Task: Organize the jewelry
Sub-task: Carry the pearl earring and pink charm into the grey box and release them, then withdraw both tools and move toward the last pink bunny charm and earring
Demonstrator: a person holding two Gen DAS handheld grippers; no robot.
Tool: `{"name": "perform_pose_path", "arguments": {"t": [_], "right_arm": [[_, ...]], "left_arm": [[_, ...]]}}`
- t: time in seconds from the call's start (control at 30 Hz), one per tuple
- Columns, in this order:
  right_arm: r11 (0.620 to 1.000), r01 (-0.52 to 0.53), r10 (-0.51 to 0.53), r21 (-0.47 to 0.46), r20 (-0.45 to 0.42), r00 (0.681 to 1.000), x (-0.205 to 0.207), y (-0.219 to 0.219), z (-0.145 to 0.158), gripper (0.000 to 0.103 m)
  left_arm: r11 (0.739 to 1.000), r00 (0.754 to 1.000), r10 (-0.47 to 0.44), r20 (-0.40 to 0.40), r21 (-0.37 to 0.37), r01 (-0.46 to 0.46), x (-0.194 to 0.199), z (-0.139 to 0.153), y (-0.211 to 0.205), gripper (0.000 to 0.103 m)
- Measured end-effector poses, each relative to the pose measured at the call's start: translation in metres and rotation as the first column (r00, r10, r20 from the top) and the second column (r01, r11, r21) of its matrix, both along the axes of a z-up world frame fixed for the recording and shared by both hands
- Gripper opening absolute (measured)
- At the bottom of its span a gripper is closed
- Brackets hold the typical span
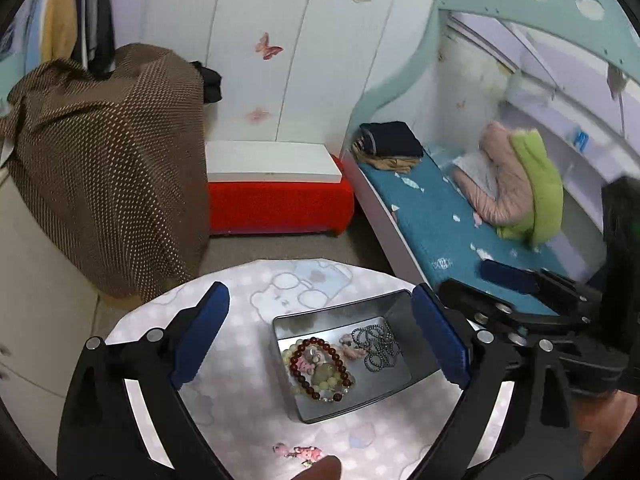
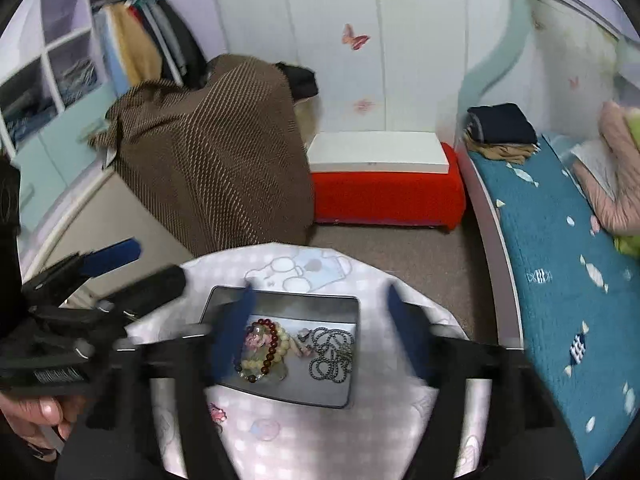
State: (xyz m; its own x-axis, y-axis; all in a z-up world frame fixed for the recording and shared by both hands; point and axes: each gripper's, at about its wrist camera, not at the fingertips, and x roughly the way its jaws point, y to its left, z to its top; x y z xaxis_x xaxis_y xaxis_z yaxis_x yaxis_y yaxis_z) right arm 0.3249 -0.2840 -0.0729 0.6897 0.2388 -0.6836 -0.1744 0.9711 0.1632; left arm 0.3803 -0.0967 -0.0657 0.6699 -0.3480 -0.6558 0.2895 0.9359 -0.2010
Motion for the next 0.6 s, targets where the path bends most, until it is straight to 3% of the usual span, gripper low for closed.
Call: {"name": "perform_pose_path", "arguments": {"t": [0.17, 0.6], "right_arm": [[1.000, 0.020, -0.020, 0.014, 0.031, 0.999, -0.009, -0.006, 0.006, 0.095], [0.999, 0.028, -0.030, 0.029, 0.098, 0.995, -0.032, 0.001, 0.024, 0.095]], "left_arm": [[0.999, 0.999, 0.043, 0.027, 0.028, -0.044, -0.010, 0.003, 0.012, 0.094], [0.990, 0.983, 0.113, 0.146, 0.064, -0.124, -0.068, 0.023, 0.042, 0.097]]}}
